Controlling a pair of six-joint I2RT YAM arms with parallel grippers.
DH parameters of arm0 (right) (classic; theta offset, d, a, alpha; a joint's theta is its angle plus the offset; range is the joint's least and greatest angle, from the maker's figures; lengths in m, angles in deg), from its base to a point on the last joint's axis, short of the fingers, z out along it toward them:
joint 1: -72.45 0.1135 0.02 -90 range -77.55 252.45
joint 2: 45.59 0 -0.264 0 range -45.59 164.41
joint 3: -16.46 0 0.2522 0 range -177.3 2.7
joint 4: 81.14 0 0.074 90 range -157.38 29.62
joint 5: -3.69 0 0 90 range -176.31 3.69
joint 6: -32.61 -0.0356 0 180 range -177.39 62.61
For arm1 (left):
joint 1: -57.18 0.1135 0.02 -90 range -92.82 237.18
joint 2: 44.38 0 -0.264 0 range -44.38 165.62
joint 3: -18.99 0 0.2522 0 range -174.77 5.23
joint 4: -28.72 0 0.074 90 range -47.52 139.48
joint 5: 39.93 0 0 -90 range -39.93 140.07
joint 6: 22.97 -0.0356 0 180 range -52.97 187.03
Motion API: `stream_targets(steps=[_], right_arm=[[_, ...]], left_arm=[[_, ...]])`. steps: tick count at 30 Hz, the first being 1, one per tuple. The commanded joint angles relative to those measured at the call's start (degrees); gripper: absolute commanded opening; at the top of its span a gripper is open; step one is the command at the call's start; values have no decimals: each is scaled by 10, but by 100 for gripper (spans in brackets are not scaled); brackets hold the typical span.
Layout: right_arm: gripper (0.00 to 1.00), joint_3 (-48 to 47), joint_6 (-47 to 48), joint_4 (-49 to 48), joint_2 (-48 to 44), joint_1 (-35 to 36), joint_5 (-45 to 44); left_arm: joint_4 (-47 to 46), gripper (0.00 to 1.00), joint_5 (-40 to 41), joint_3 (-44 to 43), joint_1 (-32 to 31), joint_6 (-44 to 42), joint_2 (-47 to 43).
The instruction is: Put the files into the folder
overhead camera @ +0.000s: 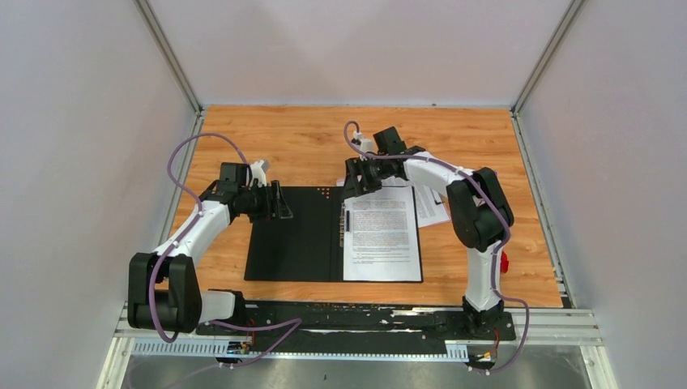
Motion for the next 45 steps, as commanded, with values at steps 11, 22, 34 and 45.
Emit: stream_targets(steps=[11, 22, 34, 45], right_arm=[[66, -81, 9, -2, 84, 27, 65], [66, -104, 24, 26, 103, 39, 70], [65, -122, 41, 55, 118, 48, 81], [61, -93, 69, 67, 82, 55, 123]], left_arm=[[-4, 70, -1, -2, -1, -14, -7], [4, 70, 16, -4, -1, -17, -11], [10, 70, 27, -6, -1, -21, -12], [15, 70, 39, -8, -1, -21, -13]])
